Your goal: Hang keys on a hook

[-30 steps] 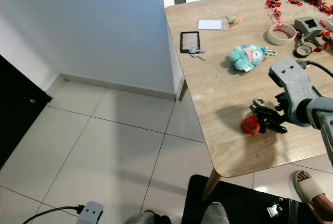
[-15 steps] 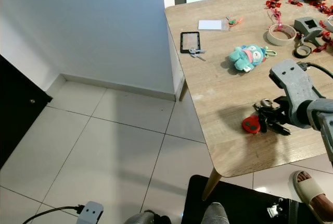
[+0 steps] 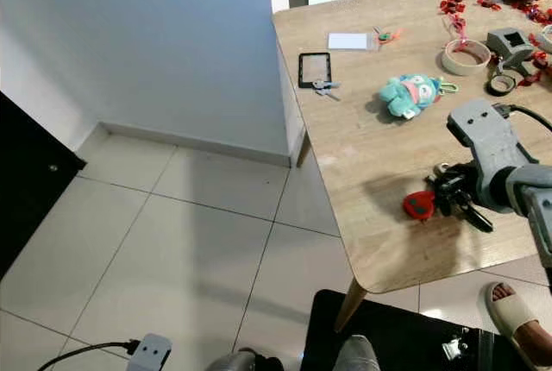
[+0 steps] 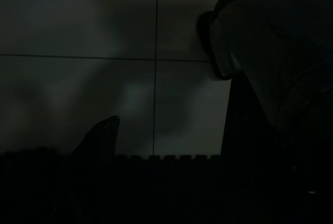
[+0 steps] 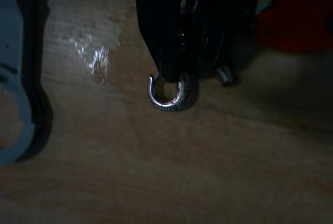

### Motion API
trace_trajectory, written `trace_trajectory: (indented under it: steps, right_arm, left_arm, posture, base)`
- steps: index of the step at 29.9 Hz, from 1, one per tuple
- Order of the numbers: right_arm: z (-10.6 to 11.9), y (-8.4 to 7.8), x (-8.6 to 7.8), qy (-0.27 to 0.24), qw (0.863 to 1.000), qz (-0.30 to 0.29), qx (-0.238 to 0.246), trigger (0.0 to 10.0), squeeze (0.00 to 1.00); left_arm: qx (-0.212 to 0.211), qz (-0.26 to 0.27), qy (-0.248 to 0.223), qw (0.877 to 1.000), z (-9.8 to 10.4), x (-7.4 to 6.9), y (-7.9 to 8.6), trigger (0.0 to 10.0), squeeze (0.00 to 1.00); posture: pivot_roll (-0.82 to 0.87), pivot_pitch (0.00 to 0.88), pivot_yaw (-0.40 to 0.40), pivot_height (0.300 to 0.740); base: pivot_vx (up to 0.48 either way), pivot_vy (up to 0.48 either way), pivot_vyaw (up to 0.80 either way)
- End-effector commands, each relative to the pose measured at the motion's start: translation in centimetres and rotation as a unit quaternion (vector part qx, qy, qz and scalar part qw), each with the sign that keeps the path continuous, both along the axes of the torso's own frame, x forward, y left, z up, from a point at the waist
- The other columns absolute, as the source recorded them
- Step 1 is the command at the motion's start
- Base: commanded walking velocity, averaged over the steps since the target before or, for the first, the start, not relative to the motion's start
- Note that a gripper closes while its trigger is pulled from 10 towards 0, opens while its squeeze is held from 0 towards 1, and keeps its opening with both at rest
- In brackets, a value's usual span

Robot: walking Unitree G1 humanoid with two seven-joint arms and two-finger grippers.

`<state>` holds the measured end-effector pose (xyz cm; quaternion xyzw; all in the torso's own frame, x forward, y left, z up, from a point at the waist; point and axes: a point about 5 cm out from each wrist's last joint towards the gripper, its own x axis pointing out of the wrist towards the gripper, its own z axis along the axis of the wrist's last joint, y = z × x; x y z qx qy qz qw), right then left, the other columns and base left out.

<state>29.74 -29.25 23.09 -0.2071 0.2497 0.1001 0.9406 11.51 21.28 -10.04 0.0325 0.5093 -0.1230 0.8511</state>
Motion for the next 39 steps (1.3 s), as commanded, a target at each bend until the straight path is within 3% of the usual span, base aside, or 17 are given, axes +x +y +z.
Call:
trace_trajectory:
  steps: [1, 10, 22, 23, 25, 26, 27, 29, 30, 37, 38, 39]
  right_arm:
    - [0.9, 0.1, 0.5, -0.041, 0.999, 0.0, 0.005, 0.0, 0.0]
    - [3.8, 0.8, 1.7, -0.175, 0.984, 0.021, 0.03, 0.0, 0.0]
    - [4.6, 2.2, 1.5, -0.258, 0.957, 0.073, 0.109, 0.1, 0.0]
    - [4.7, 2.5, 1.4, -0.266, 0.952, 0.085, 0.123, 0.7, 0.0]
    - [4.8, 3.5, 1.1, -0.284, 0.939, 0.12, 0.155, 4.0, 0.0]
    - [4.8, 3.5, 1.1, -0.284, 0.939, 0.12, 0.155, 4.0, 0.0]
    - [5.0, 4.0, 0.9, -0.296, 0.927, 0.14, 0.183, 7.0, 0.0]
    - [5.0, 4.1, 0.8, -0.299, 0.924, 0.143, 0.191, 7.0, 0.0]
    - [4.9, 4.3, 0.7, -0.301, 0.919, 0.151, 0.204, 10.0, 0.0]
    - [4.2, 6.0, 0.1, -0.312, 0.89, 0.202, 0.264, 10.0, 0.0]
    - [4.1, 6.7, -0.1, -0.315, 0.879, 0.22, 0.284, 10.0, 0.0]
    - [4.1, 6.7, -0.1, -0.315, 0.879, 0.22, 0.284, 10.0, 0.0]
  left_arm:
    - [0.002, -0.003, 0.021, 1.0, -0.4, -1.3, -0.1, 10.0, 0.0]
    - [0.003, -0.004, 0.02, 1.0, -0.4, -1.2, -0.1, 10.0, 0.0]
    - [0.003, 0.0, 0.018, 1.0, -0.3, -1.2, 0.2, 10.0, 0.0]
    - [0.003, 0.0, 0.018, 1.0, -0.3, -1.3, 0.2, 10.0, 0.0]
    - [0.003, 0.002, 0.018, 1.0, -0.3, -1.3, 0.2, 10.0, 0.0]
    - [0.003, 0.002, 0.018, 1.0, -0.3, -1.3, 0.2, 10.0, 0.0]
    - [0.003, 0.004, 0.016, 1.0, -0.3, -1.2, 0.2, 10.0, 0.0]
    - [0.003, 0.004, 0.016, 1.0, -0.3, -1.2, 0.2, 10.0, 0.0]
    - [0.003, 0.005, 0.015, 1.0, -0.3, -1.1, 0.2, 10.0, 0.0]
    - [0.004, 0.006, 0.011, 1.0, -0.2, -0.8, 0.4, 10.0, 0.0]
    - [0.005, 0.007, 0.009, 1.0, -0.1, -0.7, 0.5, 10.0, 0.0]
    - [0.005, 0.007, 0.009, 1.0, -0.1, -0.7, 0.5, 10.0, 0.0]
  posture:
    - [-0.17, 0.218, 0.104, 0.74]
    - [-0.16, 0.214, 0.106, 0.74]
    - [-0.16, 0.218, 0.111, 0.74]
    - [-0.16, 0.218, 0.111, 0.74]
    - [-0.16, 0.216, 0.112, 0.74]
    - [-0.16, 0.216, 0.112, 0.74]
    - [-0.16, 0.214, 0.113, 0.74]
    - [-0.16, 0.214, 0.113, 0.74]
    - [-0.16, 0.21, 0.113, 0.74]
    - [-0.15, 0.2, 0.115, 0.74]
    - [-0.15, 0.196, 0.116, 0.74]
    - [-0.15, 0.196, 0.116, 0.74]
  base:
    - [0.0, 0.0, 0.0]
    - [0.0, 0.0, 0.0]
    - [0.0, 0.0, 0.0]
    - [0.0, 0.0, 0.0]
    - [0.0, 0.0, 0.0]
    - [0.0, 0.0, 0.0]
    - [0.0, 0.0, 0.0]
    - [0.0, 0.0, 0.0]
    - [0.0, 0.0, 0.0]
    - [0.0, 0.0, 0.0]
    - [0.0, 0.0, 0.0]
    - [0.0, 0.0, 0.0]
